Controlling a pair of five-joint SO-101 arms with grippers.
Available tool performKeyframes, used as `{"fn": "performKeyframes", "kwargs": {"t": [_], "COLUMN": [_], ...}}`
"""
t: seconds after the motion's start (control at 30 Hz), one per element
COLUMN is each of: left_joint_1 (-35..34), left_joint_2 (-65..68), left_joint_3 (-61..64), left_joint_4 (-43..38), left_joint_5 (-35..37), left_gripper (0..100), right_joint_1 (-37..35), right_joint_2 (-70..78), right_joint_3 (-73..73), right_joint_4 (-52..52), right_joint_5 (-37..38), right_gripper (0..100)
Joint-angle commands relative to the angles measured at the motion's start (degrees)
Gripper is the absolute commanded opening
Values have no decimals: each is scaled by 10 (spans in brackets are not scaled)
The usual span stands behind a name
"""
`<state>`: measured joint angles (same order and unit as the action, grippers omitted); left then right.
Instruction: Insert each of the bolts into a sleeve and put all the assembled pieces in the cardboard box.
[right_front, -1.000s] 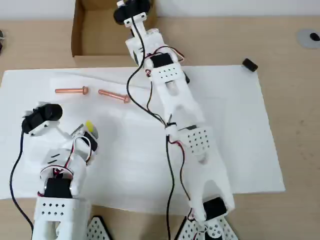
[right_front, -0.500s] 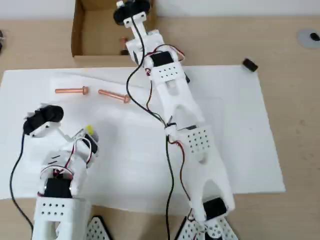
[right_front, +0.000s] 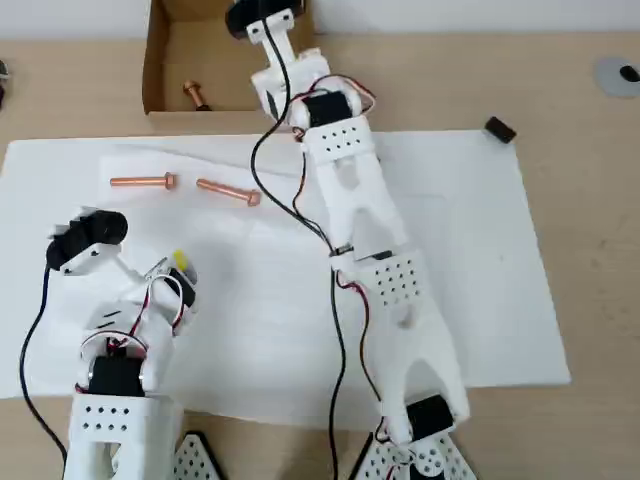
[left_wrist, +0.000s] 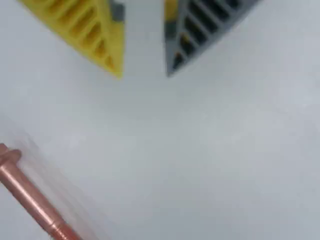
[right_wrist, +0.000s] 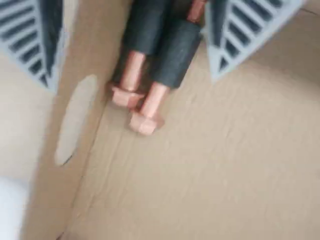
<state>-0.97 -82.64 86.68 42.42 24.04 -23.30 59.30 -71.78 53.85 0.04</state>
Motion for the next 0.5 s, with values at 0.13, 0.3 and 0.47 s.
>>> {"fn": "performKeyframes", "kwargs": {"t": [0.13, 0.3, 0.47], "left_joint_1": [-9, -38, -62], "left_joint_2": [-7, -3, -1], "left_joint_3": [-24, -41, -55], "left_joint_4": [1, 3, 11], "left_joint_5": [4, 47, 68], "left_gripper": [71, 72, 74], "right_joint_1": [-5, -6, 7], "right_joint_2": [-38, -114, -181], "right_joint_3": [-240, -238, -223], "right_joint_4": [216, 395, 487], "right_joint_5": [-4, -1, 0], "right_gripper": [242, 242, 242]}}
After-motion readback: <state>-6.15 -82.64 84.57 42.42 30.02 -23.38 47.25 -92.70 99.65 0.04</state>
